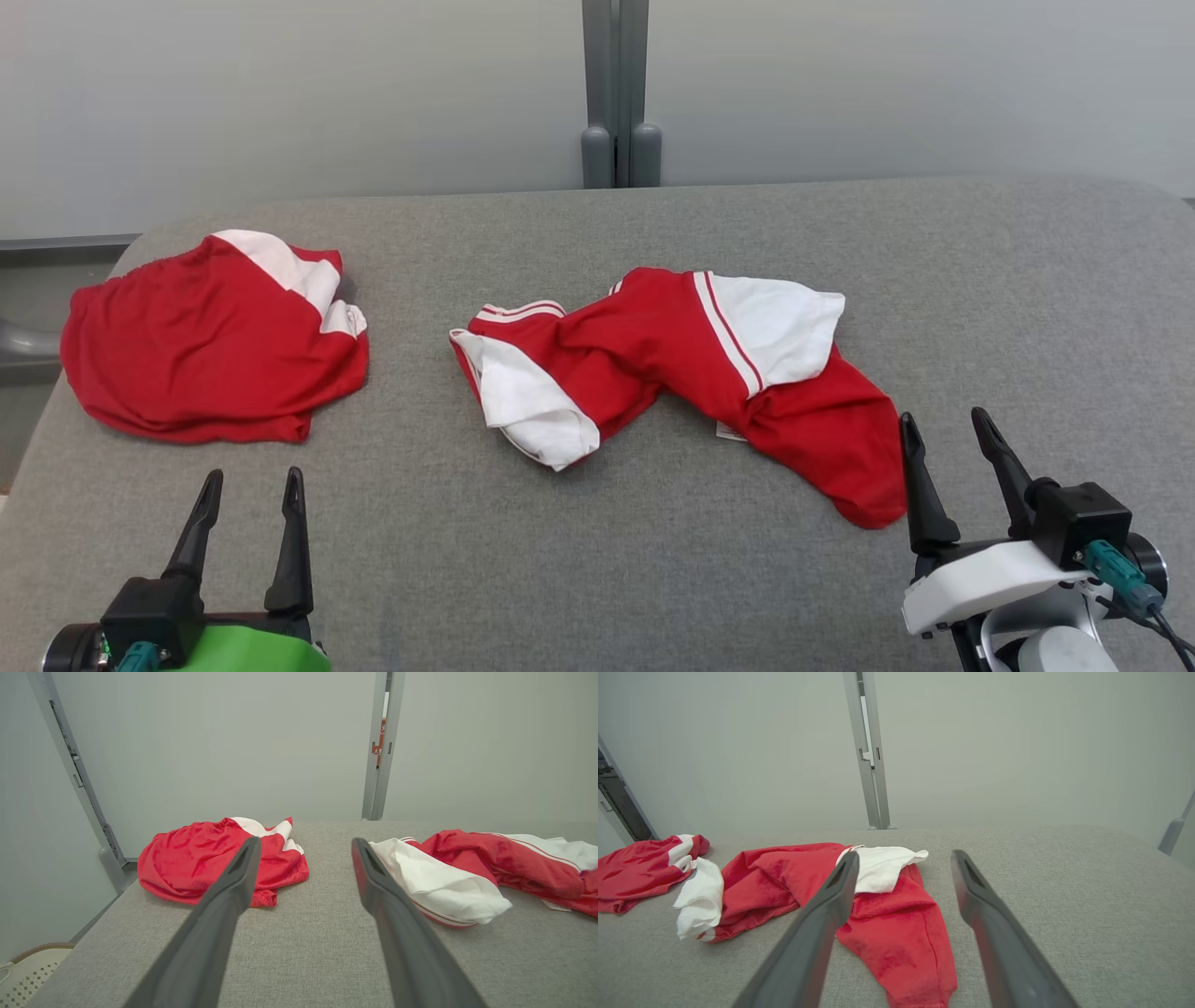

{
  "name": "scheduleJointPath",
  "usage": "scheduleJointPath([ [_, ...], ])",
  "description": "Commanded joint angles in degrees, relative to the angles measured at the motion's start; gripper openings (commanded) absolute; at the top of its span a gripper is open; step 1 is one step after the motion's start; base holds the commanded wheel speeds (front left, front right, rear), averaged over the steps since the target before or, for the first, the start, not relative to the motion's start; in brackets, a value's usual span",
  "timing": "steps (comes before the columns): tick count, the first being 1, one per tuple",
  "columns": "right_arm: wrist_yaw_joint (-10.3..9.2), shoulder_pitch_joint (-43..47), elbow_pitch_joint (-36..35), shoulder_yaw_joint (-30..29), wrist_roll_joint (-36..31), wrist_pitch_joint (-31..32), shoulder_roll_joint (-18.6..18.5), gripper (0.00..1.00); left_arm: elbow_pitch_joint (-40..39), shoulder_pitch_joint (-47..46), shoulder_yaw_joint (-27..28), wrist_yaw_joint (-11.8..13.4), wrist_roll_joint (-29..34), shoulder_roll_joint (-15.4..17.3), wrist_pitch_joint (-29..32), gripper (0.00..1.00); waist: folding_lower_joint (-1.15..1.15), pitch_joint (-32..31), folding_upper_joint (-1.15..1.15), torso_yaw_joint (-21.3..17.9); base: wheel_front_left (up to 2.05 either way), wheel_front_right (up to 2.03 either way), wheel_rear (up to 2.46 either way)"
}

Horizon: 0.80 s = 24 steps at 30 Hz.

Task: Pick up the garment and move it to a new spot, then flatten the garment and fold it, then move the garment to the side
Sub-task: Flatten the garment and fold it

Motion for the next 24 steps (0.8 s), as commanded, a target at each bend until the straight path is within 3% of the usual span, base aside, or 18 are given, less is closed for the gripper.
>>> scheduleJointPath([
  [1, 0.00, 0.8, -0.2, -0.1, -0.4, 0.2, -0.1, 1.00, 0.3, 0.7, 0.2, -0.3, 0.8, 0.0, 0.0, 1.00, 0.00, -0.2, 0.00, 0.1, 0.00, 0.00, 0.00],
  [24, 0.00, 1.4, -0.2, 0.1, -0.3, 1.5, -0.1, 1.00, 1.5, 0.8, 1.0, -1.6, 1.0, -0.6, 0.0, 1.00, 0.00, -0.8, 0.00, -0.2, 0.00, 0.00, 0.00],
])
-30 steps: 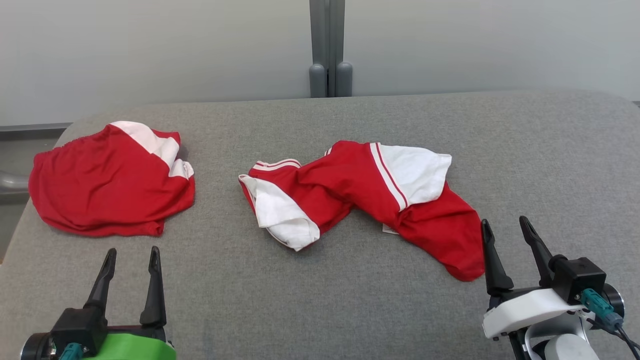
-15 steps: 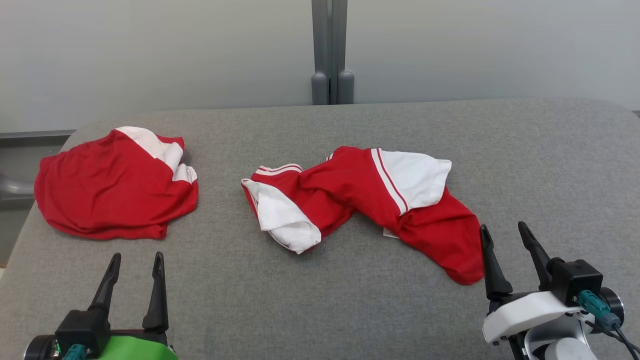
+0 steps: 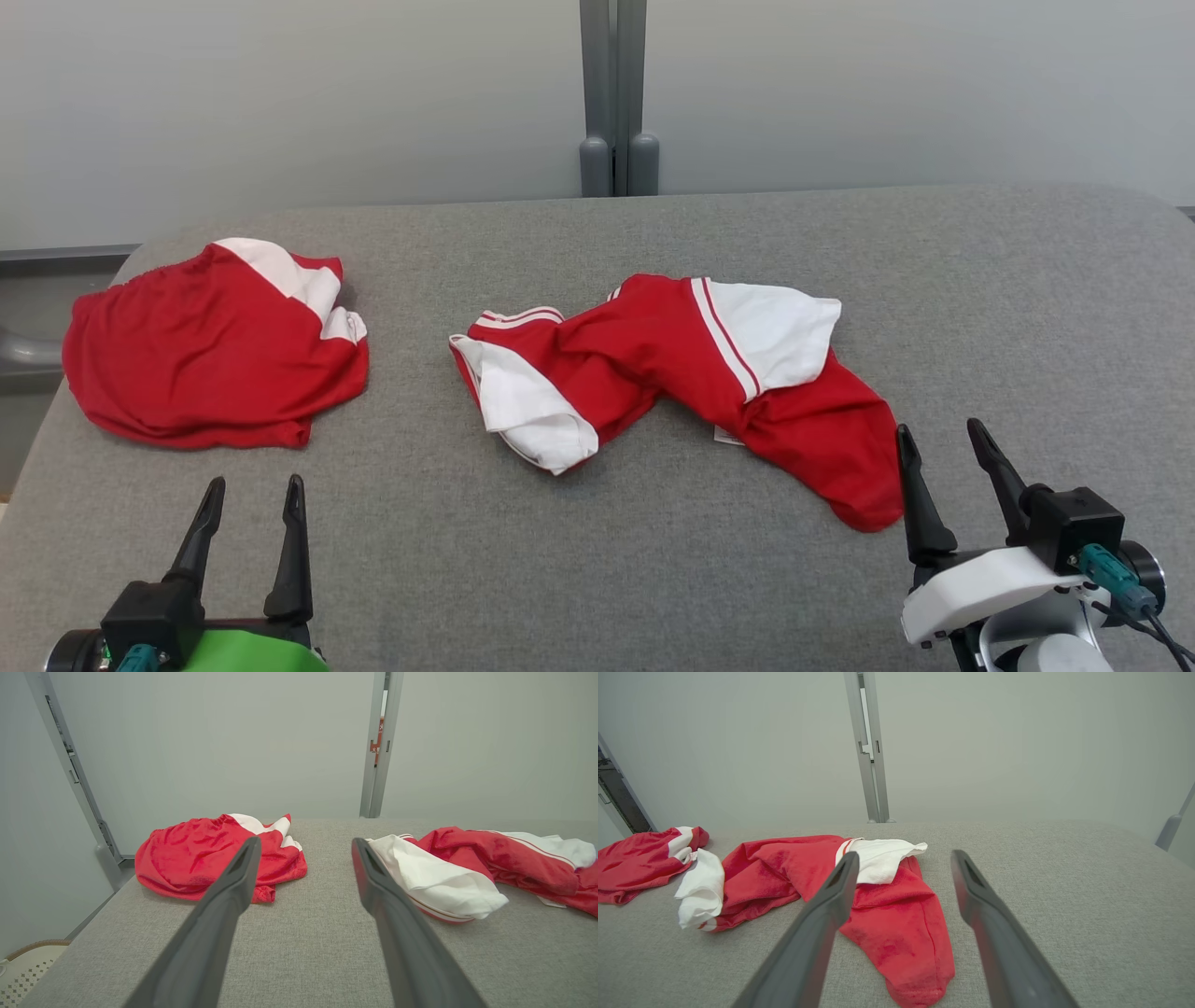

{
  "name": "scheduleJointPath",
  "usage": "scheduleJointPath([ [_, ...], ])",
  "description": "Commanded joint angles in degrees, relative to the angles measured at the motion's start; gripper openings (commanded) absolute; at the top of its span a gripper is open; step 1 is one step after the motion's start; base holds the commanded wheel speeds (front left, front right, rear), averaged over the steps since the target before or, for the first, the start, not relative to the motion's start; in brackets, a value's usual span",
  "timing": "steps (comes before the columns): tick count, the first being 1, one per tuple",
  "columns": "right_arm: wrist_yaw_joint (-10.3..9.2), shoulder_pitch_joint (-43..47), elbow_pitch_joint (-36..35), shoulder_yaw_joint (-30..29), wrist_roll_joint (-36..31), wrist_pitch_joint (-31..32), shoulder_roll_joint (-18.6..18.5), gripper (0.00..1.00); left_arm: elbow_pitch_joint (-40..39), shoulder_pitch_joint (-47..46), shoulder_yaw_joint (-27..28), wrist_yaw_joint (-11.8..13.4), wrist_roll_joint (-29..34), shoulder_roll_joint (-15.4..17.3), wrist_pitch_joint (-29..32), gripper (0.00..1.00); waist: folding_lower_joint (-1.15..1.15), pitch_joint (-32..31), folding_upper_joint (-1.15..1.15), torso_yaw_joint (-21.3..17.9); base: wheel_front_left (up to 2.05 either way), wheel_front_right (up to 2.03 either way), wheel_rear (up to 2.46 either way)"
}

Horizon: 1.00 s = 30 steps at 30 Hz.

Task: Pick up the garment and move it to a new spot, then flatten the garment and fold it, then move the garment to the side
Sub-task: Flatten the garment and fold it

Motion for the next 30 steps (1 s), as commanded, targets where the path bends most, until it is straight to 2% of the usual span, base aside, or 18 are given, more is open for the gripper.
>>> scheduleJointPath([
  [1, 0.00, 0.5, 0.0, 0.0, 0.1, 0.0, -0.1, 1.00, 0.0, 0.8, 0.2, -0.1, 0.8, -0.2, 0.0, 1.00, 0.00, 0.0, 0.00, 0.0, 0.00, 0.00, 0.00],
  [30, 0.00, 0.4, 0.4, -0.3, 0.4, -0.3, -0.1, 1.00, 0.8, 0.2, 1.2, -0.6, 1.1, -0.8, 0.0, 1.00, 0.00, 0.4, 0.00, -0.1, 0.00, 0.00, 0.00],
])
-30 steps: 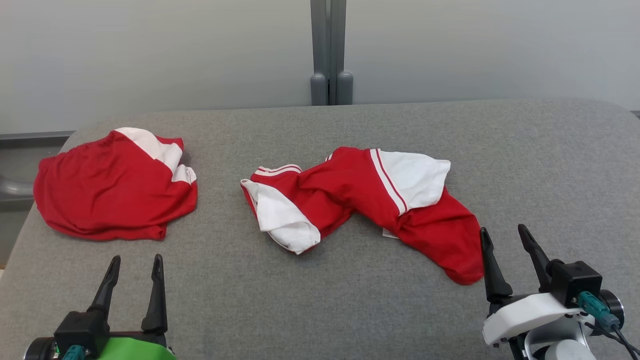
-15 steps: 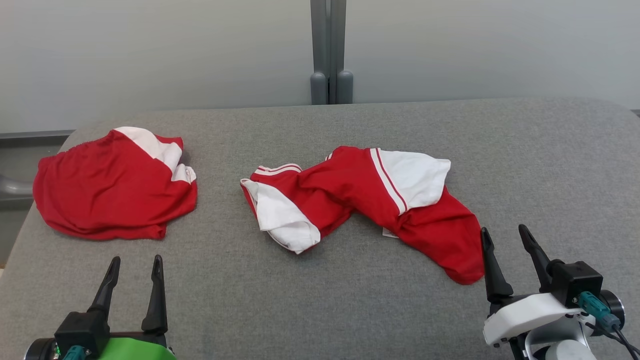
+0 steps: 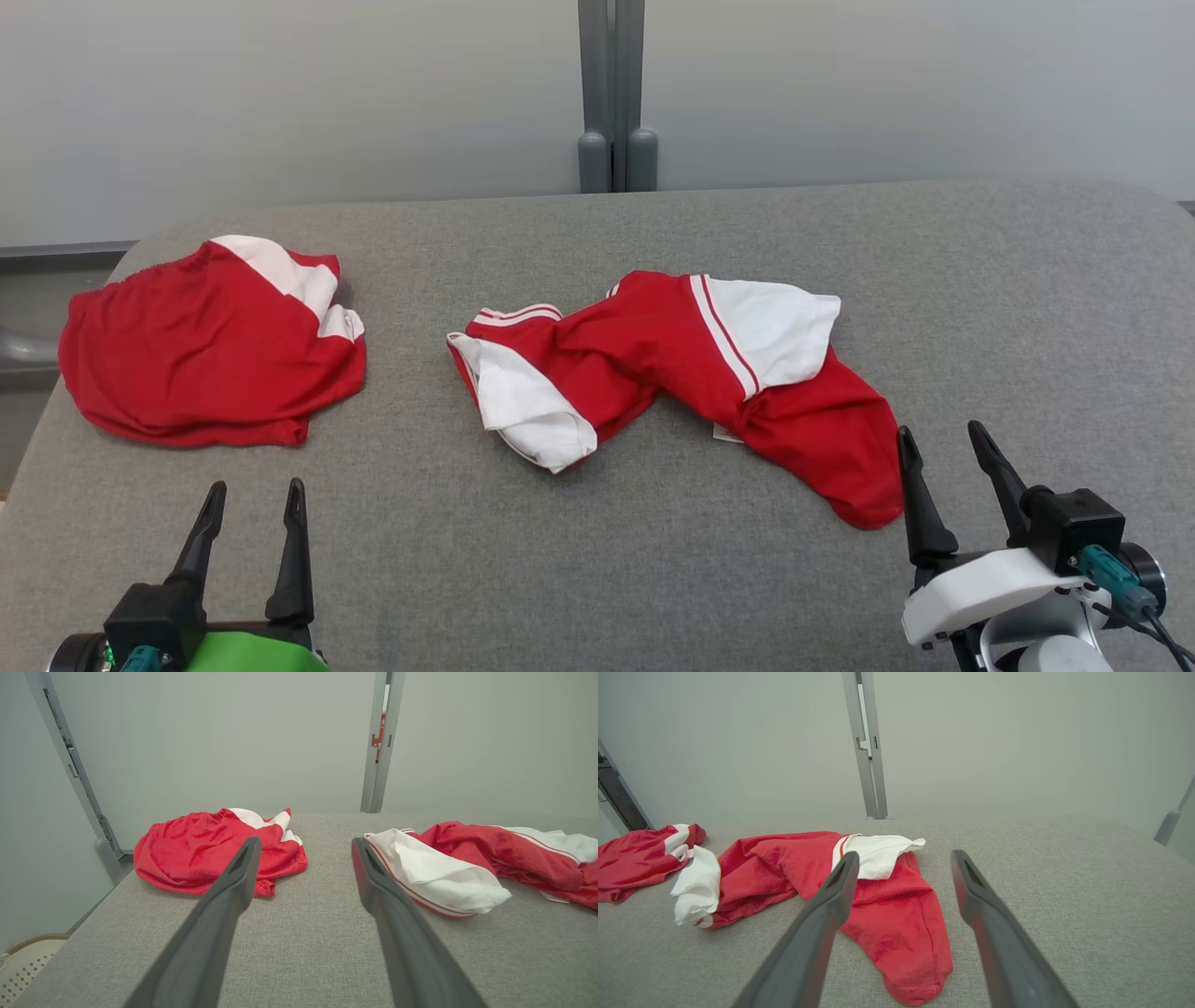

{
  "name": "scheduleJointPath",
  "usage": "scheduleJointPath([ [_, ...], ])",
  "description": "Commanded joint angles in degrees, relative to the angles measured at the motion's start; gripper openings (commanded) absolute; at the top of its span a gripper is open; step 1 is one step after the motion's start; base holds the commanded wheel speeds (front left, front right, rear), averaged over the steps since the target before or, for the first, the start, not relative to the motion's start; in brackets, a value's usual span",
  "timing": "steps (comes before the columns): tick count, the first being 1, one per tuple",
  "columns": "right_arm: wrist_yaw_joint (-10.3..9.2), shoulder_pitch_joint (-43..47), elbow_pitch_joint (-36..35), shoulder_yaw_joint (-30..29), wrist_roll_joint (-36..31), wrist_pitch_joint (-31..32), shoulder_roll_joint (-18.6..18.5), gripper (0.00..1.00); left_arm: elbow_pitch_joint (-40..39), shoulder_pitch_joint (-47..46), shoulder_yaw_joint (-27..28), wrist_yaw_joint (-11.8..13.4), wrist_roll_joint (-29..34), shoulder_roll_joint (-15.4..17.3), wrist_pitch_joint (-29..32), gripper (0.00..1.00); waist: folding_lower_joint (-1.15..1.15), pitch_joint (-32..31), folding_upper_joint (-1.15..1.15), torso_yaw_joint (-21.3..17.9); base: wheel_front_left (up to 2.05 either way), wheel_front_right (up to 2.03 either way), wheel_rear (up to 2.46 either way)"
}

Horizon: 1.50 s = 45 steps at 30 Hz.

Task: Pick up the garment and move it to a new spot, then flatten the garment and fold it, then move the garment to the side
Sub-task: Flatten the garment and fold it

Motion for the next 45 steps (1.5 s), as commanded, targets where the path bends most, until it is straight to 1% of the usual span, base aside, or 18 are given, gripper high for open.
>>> scheduleJointPath([
  [1, 0.00, 0.3, 0.2, -0.1, 0.4, -0.2, -0.1, 1.00, 0.2, 0.1, 0.3, -0.1, 0.1, 0.1, 0.0, 1.00, 0.00, 0.1, 0.00, 0.0, 0.00, 0.00, 0.00],
  [7, 0.00, -0.5, 0.6, 0.0, 0.5, -0.3, -0.1, 1.00, 0.8, -0.8, 0.1, -0.3, 0.1, -0.1, 0.0, 1.00, 0.00, 0.5, 0.00, -0.3, 0.00, 0.00, 0.00],
  [11, 0.00, -1.2, 0.8, 0.4, 0.6, -0.5, -0.1, 1.00, 2.1, -3.9, -1.7, -0.6, 0.2, 0.9, 0.0, 1.00, 0.00, 1.3, 0.00, -1.0, 0.00, 0.00, 0.00],
  [14, 0.00, -1.9, 1.1, 1.0, 0.7, -0.6, -0.1, 1.00, 3.2, -7.7, -3.1, -0.8, -0.1, 2.1, 0.2, 1.00, 0.00, 2.4, 0.00, -2.4, 0.00, 0.00, 0.00],
  [18, 0.00, -3.3, 1.4, 1.2, 1.0, -0.9, -0.1, 1.00, 4.5, -15.2, -5.3, -1.0, -0.6, 4.1, 1.0, 1.00, 0.00, 4.9, 0.00, -4.9, 0.00, 0.00, 0.00],
  [21, 0.00, -4.8, 1.6, 1.5, 1.2, -1.4, -0.1, 1.00, 5.6, -21.9, -7.5, -1.0, -0.9, 6.1, 2.4, 1.00, 0.00, 7.9, 0.00, -7.6, 0.00, 0.00, 0.00],
  [28, 0.00, -7.8, 2.7, 1.2, 1.6, -2.9, -0.1, 1.00, 9.3, -38.0, -15.9, -1.0, -3.4, 8.9, 5.6, 1.00, 0.00, 14.3, 0.00, -13.4, 0.00, 0.00, 0.00],
  [31, 0.00, -9.1, 3.3, 1.2, 2.0, -3.4, -0.1, 1.00, 12.2, -44.8, -19.4, -0.9, -5.1, 9.4, 6.9, 1.00, 0.00, 17.1, 0.00, -16.0, 0.00, 0.00, 0.00],
  [35, 0.00, -10.5, 4.0, 1.2, 2.4, -3.9, 0.0, 1.00, 17.7, -52.3, -23.6, -1.0, -7.5, 9.0, 8.0, 1.00, 0.00, 19.9, 0.00, -18.2, 0.00, 0.00, 0.00],
  [39, 0.00, -11.8, 4.5, 1.6, 2.7, -4.4, 0.0, 1.00, 24.6, -57.6, -28.0, -0.9, -9.9, 8.8, 8.8, 1.00, 0.00, 22.1, 0.00, -19.8, 0.00, 0.00, 0.00],
  [45, 0.00, -13.4, 4.9, 1.5, 2.8, -4.7, 0.0, 1.00, 35.3, -62.9, -34.3, -1.0, -14.0, 8.0, 10.9, 1.00, 0.00, 24.6, 0.00, -21.1, 0.00, 0.00, 0.00],
])
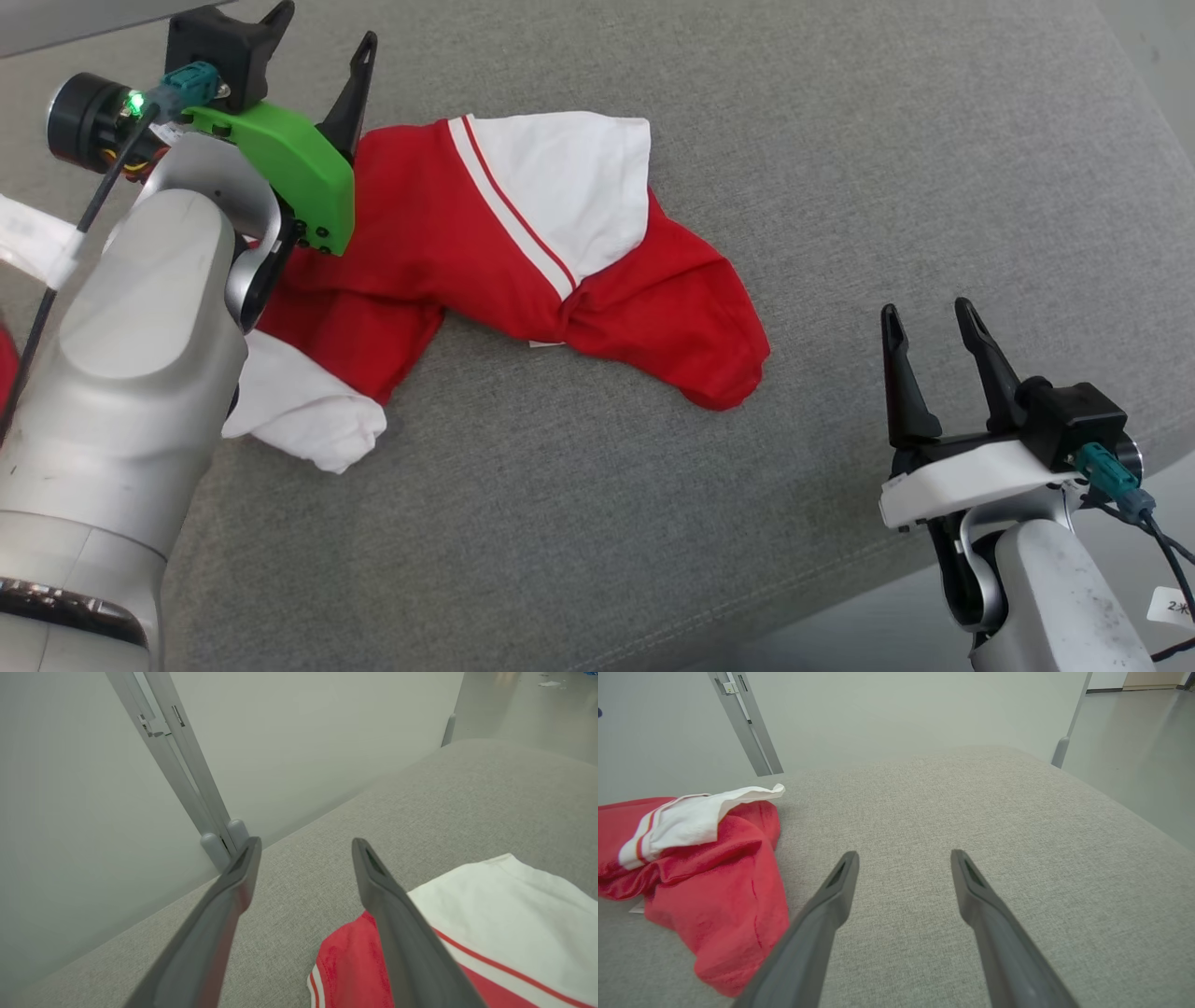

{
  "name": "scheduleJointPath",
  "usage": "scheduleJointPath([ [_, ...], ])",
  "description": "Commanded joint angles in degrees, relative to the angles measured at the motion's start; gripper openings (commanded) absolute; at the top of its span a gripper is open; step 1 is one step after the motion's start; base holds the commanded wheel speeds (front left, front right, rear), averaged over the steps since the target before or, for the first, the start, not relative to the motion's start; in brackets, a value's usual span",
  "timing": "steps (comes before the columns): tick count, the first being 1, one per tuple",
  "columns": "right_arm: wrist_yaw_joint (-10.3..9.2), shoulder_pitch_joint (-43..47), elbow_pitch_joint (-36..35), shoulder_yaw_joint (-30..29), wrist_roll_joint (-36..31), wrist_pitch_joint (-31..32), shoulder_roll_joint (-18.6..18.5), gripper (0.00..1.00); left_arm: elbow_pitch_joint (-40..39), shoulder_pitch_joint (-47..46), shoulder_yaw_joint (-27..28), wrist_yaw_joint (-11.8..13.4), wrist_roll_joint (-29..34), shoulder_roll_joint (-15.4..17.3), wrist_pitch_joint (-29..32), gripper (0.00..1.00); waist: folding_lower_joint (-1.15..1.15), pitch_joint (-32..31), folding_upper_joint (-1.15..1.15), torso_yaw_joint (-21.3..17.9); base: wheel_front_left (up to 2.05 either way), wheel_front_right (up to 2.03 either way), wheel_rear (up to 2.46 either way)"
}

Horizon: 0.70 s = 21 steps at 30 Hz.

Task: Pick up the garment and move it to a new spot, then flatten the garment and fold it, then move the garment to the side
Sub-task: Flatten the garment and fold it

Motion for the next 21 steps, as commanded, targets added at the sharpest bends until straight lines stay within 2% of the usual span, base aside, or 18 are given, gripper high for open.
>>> scheduleJointPath([
  [1, 0.00, -1.1, 0.0, 0.1, 0.2, -0.4, 0.0, 1.00, 1.7, -1.4, -1.1, 0.1, -0.9, -0.1, 0.5, 1.00, 0.00, 3.2, 0.00, -2.8, 0.00, 0.00, 0.00],
  [8, 0.00, -2.4, 0.0, 0.1, 0.0, -0.4, 0.0, 1.00, 11.6, -4.1, -7.5, 0.1, -5.2, -0.6, 4.6, 1.00, 0.00, 4.8, 0.00, -4.0, 0.00, 0.00, 0.00],
  [16, 0.00, -2.4, -0.6, 0.0, 0.2, -0.5, 0.0, 1.00, 18.5, -4.1, -11.4, 0.1, -8.8, -1.4, 8.5, 1.00, 0.00, 5.2, 0.00, -4.6, 0.00, 0.00, 0.00],
  [17, 0.00, -2.5, -0.7, 0.0, 0.2, -0.5, 0.0, 1.00, 18.8, -3.9, -12.0, 0.1, -9.2, -1.6, 8.6, 0.85, 0.00, 5.2, 0.00, -4.6, 0.00, 0.00, 0.00],
  [18, 0.00, -2.5, -0.8, -0.1, 0.1, -0.5, 0.0, 1.00, 18.7, -3.7, -12.5, 0.1, -9.5, -1.8, 8.5, 0.02, 0.00, 5.2, 0.00, -4.5, 0.00, 0.00, 0.00],
  [21, 0.00, -2.0, -1.1, -0.8, -0.4, -0.5, 0.0, 1.00, 17.7, -4.6, -13.7, 0.1, -10.9, -2.2, 6.0, 0.00, 0.00, 4.9, 0.00, -3.4, 0.00, 0.00, 0.00],
])
